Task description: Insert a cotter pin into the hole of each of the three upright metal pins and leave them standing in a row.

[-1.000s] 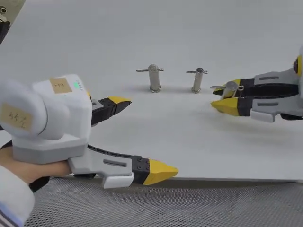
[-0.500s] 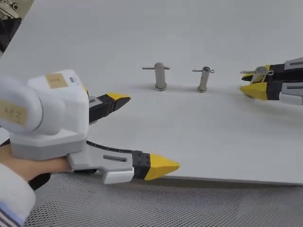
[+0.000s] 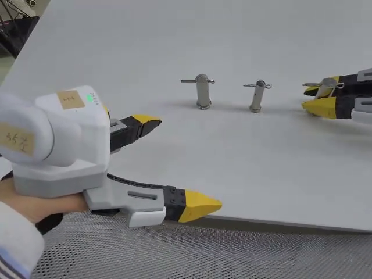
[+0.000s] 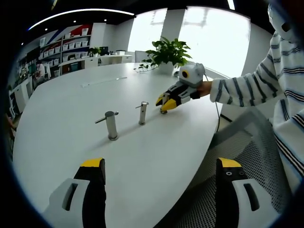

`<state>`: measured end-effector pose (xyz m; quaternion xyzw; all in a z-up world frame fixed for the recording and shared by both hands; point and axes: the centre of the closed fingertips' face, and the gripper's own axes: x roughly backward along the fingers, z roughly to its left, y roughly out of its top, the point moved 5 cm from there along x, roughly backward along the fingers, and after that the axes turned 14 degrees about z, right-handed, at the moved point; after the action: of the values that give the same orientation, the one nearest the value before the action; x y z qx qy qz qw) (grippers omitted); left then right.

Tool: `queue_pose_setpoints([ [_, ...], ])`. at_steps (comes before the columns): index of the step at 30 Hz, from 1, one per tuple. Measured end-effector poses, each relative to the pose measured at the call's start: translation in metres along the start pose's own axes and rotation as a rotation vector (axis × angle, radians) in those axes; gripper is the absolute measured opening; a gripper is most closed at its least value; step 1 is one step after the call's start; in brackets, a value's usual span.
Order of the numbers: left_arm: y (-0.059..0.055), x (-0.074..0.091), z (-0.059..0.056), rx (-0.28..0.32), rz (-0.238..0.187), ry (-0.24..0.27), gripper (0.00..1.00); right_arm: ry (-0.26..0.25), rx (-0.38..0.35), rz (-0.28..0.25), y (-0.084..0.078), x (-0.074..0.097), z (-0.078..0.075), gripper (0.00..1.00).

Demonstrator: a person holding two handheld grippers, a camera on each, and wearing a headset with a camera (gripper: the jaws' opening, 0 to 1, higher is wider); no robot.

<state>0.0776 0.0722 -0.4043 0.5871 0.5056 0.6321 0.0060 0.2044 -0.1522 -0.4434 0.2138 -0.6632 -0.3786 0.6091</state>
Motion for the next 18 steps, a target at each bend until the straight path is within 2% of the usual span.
queue_pose_setpoints([
  [6, -0.0014, -0.0001, 0.001, 0.022, 0.009, 0.001, 0.96, 0.022, 0.048, -0.001, 0.0026, -0.0017, 0.004, 0.09],
  [11, -0.0013, -0.001, 0.0019, 0.023, 0.017, 0.006, 0.95, 0.019, 0.064, 0.001, 0.0042, -0.0026, 0.0061, 0.09],
  [18, 0.0027, -0.0022, 0.0029, 0.021, 0.018, 0.002, 0.95, 0.031, 0.045, -0.005, 0.0027, -0.0013, 0.0028, 0.1],
])
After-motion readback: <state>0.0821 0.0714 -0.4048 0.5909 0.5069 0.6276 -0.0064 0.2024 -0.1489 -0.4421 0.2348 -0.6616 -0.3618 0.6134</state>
